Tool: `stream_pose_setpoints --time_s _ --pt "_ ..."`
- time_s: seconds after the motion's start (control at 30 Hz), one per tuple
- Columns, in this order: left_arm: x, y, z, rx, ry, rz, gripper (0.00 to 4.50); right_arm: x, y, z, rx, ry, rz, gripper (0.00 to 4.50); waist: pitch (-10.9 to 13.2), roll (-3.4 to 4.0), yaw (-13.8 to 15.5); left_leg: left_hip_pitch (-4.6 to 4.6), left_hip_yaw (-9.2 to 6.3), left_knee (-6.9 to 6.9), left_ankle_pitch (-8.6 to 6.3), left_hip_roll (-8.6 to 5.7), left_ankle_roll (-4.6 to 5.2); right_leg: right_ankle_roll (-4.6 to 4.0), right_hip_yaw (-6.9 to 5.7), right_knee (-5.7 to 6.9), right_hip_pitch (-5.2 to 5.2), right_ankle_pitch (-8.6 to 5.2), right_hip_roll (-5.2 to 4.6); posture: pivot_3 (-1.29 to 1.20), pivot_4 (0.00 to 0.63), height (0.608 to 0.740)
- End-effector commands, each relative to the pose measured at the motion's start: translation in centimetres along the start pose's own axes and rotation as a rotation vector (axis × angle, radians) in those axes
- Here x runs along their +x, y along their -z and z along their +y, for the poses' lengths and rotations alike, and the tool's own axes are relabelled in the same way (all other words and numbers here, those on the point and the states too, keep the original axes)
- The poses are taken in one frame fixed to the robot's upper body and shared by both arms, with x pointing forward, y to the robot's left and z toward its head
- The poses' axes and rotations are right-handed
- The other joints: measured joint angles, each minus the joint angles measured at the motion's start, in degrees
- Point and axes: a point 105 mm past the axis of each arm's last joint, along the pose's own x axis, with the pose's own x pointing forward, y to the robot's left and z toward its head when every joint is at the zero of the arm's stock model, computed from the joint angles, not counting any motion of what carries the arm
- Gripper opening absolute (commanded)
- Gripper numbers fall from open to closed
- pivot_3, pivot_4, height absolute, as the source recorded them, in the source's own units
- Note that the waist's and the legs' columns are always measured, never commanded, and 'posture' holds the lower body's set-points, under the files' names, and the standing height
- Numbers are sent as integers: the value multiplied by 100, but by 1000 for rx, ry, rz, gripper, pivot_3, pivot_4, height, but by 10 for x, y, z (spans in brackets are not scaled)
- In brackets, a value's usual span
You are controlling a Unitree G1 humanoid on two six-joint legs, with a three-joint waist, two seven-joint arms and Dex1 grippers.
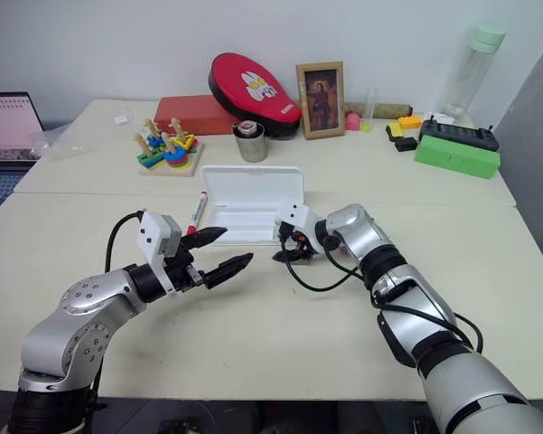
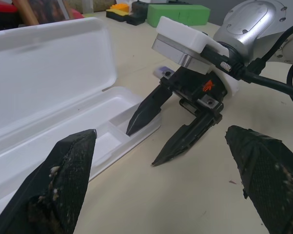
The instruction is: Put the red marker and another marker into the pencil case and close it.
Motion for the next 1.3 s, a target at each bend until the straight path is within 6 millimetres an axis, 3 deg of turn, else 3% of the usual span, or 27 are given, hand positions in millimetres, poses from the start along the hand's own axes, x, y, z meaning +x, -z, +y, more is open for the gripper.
stream_pose_setpoints --time_s 0.03,0.27,0.5,0.63,0.77,1.03,1.23,1.3 --pt "-1 -13 3 22 -20 -56 4500 0 -6 0 -16 -13 -9 1723 0 0 0 0 0 0 0 0 0 0 0 1 0 0 0 0 150 740" --pt "0 -15 8 35 -45 -60 4500 -4 -4 0 -24 -21 -14 36 0 0 1 0 0 0 0 0 0 0 0 0 0 0 0 0 150 740" --pt "-12 -15 9 45 -39 -31 4500 -14 -12 5 -93 -20 -85 36 0 0 2 0 0 0 0 0 0 0 0 0 -1 0 0 0 150 740" --pt "-29 -3 7 27 -44 28 4500 -22 -9 27 -156 -64 -121 36 1 1 4 -1 1 -4 0 0 0 0 1 -6 -1 0 -1 0 150 740" --pt "-43 8 5 5 -63 72 4500 -31 7 61 -175 -147 -92 36 2 3 11 -2 0 -5 0 0 0 0 0 -5 -1 -1 -1 0 150 740" --pt "-46 13 -5 -19 -36 104 4500 -33 20 104 -158 -232 -67 36 0 0 14 8 3 -1 0 1 0 2 4 -7 7 -2 -1 0 150 740" --pt "-46 12 -3 -21 -40 101 4500 -28 18 106 -129 -206 -65 36 0 -1 4 10 2 -1 0 1 0 2 4 -7 7 -3 0 0 150 740" --pt "-47 13 1 -31 -70 100 4500 -29 11 103 -124 -182 -92 419 0 -1 2 10 2 -1 0 2 0 1 4 -7 7 -2 0 0 150 740"
